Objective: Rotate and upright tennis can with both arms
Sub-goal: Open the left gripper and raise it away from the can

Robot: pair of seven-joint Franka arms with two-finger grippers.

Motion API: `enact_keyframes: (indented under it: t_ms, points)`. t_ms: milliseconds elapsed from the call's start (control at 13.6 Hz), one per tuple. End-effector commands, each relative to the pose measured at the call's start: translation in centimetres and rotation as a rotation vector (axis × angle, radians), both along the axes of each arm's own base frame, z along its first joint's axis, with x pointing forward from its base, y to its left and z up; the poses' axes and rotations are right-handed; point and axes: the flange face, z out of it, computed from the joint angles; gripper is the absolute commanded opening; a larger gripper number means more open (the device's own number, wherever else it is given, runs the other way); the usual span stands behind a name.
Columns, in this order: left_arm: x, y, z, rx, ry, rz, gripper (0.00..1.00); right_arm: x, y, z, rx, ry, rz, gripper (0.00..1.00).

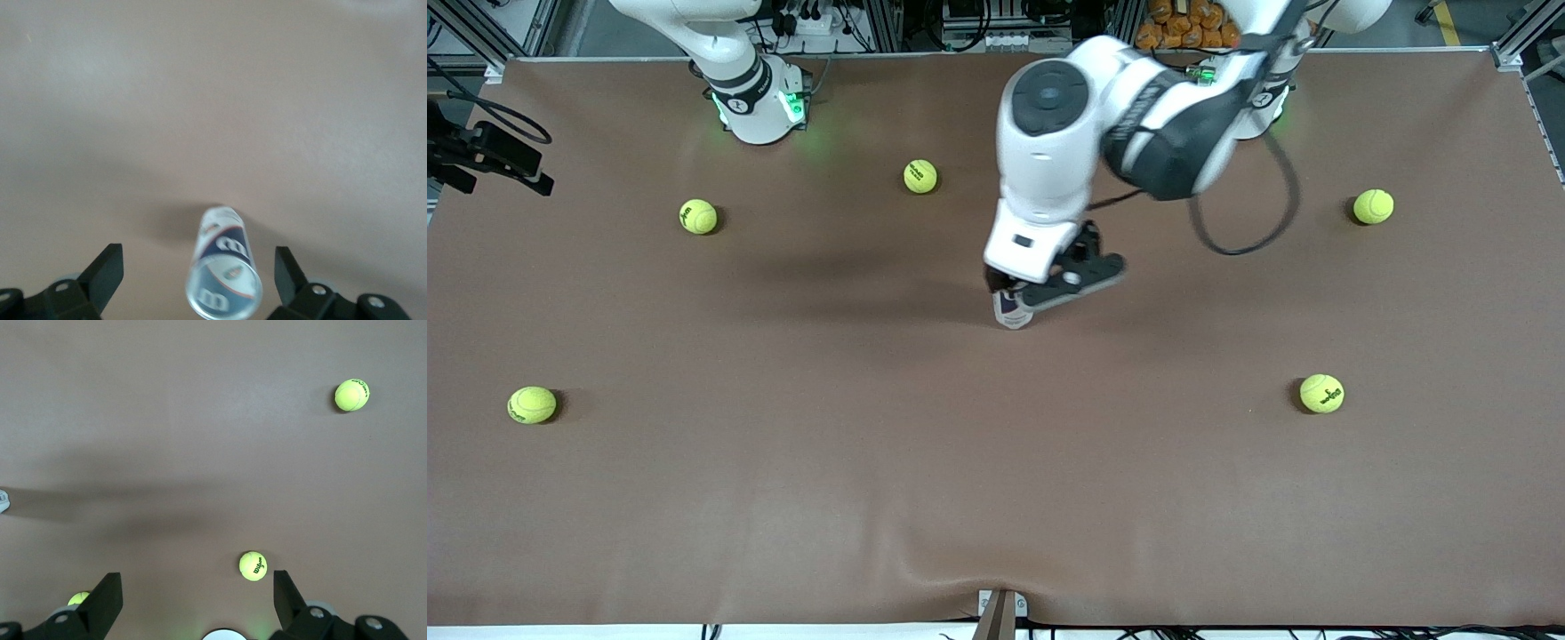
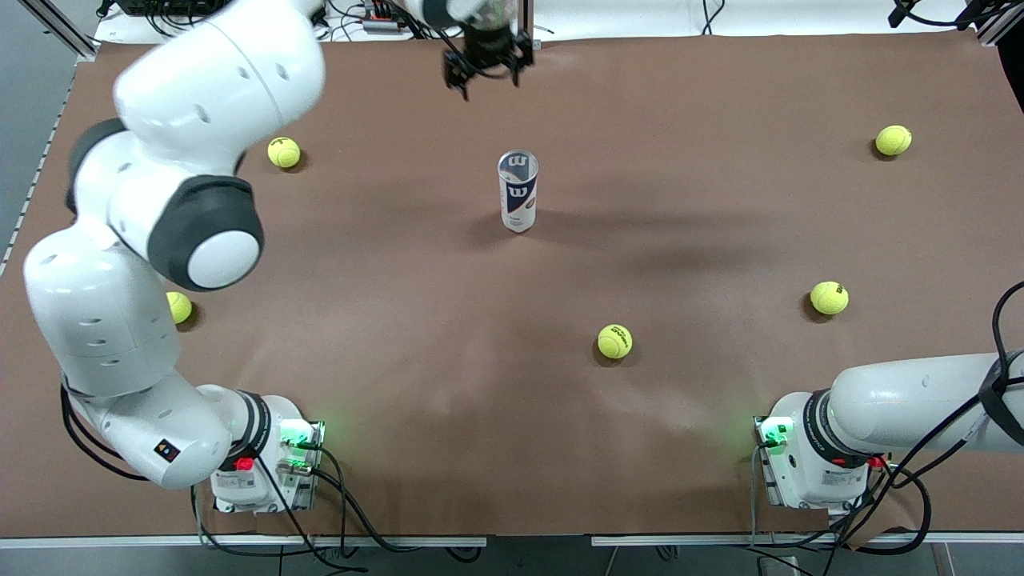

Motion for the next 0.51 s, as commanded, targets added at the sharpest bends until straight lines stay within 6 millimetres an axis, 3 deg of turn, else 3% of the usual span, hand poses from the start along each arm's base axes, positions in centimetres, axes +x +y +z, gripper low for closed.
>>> enact_keyframes:
  t_ms: [0, 220, 441]
  points:
    - [2.1, 4.6, 2.0, -0.01, 0.013, -0.016, 1.0, 0.4, 0.0, 0.4, -0.006, 0.001, -0.009, 1.0]
    - [4.1, 8.1, 2.8, -0.001, -0.004, 0.025, 1.0, 0.8, 0.3, -0.1, -0.004, 0.008, -0.001, 1.0]
    - [6.8, 13.3, 3.7, 0.001, -0.012, -0.036, 1.0, 0.7, 0.1, 1.1, -0.01, -0.016, -0.001, 1.0]
